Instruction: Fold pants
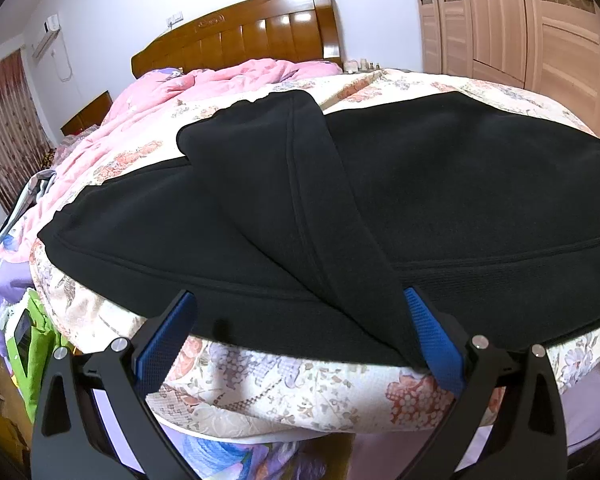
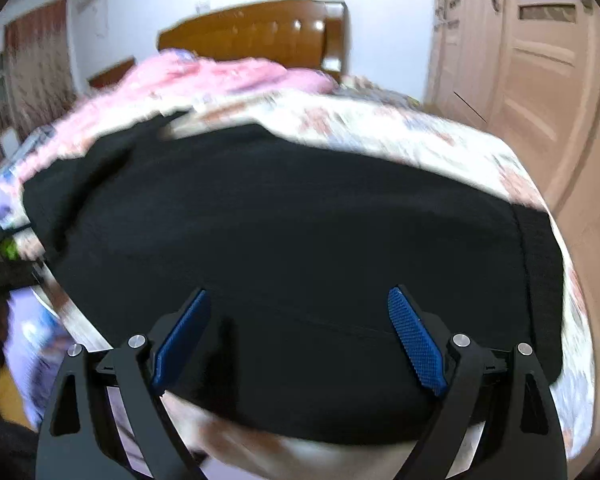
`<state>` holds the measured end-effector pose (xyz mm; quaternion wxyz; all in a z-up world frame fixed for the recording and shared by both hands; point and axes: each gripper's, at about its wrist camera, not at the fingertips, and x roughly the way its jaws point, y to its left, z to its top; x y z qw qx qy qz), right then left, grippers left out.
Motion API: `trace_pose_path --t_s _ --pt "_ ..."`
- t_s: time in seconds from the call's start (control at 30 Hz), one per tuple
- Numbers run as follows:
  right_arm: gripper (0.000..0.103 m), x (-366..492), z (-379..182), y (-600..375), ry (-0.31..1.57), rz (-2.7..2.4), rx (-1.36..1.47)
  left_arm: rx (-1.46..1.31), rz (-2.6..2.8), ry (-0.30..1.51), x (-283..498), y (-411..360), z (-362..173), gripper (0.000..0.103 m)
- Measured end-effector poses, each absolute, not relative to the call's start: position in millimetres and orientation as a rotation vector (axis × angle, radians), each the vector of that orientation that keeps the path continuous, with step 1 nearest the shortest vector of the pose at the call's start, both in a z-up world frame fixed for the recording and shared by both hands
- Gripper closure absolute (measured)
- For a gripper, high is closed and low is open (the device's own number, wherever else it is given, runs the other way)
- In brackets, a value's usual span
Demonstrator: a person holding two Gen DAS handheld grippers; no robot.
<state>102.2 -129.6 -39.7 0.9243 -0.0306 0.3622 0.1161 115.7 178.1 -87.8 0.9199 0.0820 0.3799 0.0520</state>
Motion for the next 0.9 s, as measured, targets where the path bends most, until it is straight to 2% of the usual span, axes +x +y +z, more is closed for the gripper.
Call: trace_pose_path --t_s 0.17,0.33,0.5,0.67,0.83,0.87,0.9 --pt "0.017 159 -11 -75 0.688 0.353 -0.146 0.154 0.111 0.818 118 180 -82 0.001" --pt "0.017 220 -24 -36 0.729 0.377 -0.175 0.126 0.134 0.751 125 199 -39 0.001" --pt "0.017 250 -60 -33 0.887 0.363 -0.106 0.100 0.118 0.783 213 223 -8 0.002" --pt "0.016 262 -70 -51 0.936 0.366 0.029 0.195 0.019 0.903 339 196 -24 0.002" --pt "0.016 262 -70 -51 0.929 0.368 0.032 0.301 -0.016 1.088 409 174 -64 0.003" --pt "0.016 263 -71 -52 0.928 0.373 0.042 0.329 -0.019 1.132 415 173 -74 0.004" --pt "0.016 262 -70 -54 0.928 0.375 0.049 0.307 -0.033 1.114 412 177 -75 0.013"
